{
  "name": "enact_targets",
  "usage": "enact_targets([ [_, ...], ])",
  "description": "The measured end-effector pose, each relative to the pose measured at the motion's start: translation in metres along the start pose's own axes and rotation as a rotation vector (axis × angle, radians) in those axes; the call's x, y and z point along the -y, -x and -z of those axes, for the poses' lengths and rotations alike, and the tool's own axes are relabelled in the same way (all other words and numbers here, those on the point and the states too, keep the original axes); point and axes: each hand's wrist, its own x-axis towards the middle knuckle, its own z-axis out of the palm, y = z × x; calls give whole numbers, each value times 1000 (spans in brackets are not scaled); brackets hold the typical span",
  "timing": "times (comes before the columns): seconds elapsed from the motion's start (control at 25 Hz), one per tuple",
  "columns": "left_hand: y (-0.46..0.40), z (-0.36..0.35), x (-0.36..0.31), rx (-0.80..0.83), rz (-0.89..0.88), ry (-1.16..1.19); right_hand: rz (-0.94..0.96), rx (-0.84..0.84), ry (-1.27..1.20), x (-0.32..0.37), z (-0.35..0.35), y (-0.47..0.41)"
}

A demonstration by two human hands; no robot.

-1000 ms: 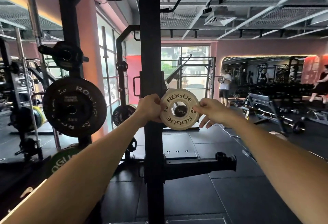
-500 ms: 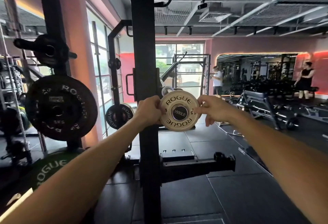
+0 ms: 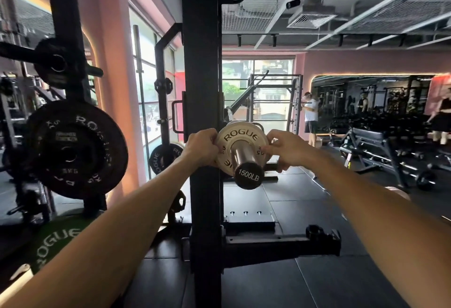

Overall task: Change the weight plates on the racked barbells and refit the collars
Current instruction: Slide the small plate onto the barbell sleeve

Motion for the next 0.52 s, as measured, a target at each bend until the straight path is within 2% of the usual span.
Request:
enact_targets([
  [0.16, -58, -23, 18, -42, -1, -83, 2, 5, 0, -25, -6, -58],
  [0.52, -156, -64, 50, -21, 60, -132, -26, 23, 21, -60, -11, -163],
])
